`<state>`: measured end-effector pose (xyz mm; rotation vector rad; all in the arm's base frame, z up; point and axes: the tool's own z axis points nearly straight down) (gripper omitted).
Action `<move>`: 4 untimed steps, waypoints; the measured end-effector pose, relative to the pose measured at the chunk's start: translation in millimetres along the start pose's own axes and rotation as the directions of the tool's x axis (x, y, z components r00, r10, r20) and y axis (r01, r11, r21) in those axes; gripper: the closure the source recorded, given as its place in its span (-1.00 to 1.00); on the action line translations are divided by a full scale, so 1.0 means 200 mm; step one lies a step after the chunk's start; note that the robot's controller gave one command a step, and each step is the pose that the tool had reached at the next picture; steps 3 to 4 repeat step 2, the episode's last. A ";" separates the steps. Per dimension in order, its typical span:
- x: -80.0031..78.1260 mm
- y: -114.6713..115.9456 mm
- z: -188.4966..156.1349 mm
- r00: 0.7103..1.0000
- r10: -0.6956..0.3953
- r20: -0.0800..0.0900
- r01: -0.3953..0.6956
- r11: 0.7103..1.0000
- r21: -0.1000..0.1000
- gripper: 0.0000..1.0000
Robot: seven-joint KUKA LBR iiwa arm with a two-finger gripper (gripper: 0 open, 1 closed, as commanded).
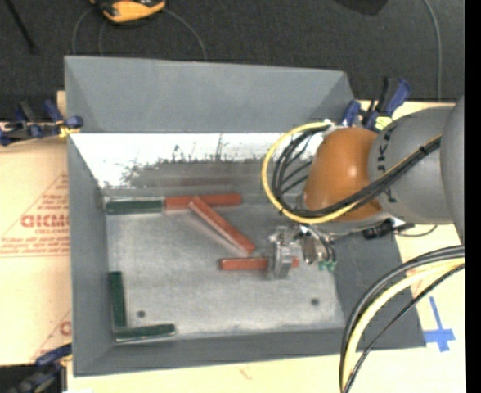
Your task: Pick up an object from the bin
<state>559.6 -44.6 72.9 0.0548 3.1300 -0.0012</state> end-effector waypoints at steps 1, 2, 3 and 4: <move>0.00 0.00 0.00 1.000 0.000 0.000 0.000 1.000 0.000 1.00; -0.26 0.09 -0.91 0.997 -0.072 0.004 0.072 0.997 0.001 1.00; -0.26 0.09 -0.91 0.997 -0.072 0.004 0.072 0.997 0.001 1.00; -0.26 0.09 -0.91 0.997 -0.072 0.004 0.072 0.997 0.001 1.00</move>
Offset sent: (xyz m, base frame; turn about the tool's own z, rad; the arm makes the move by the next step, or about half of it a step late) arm 0.0476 0.0181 0.1768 -0.0761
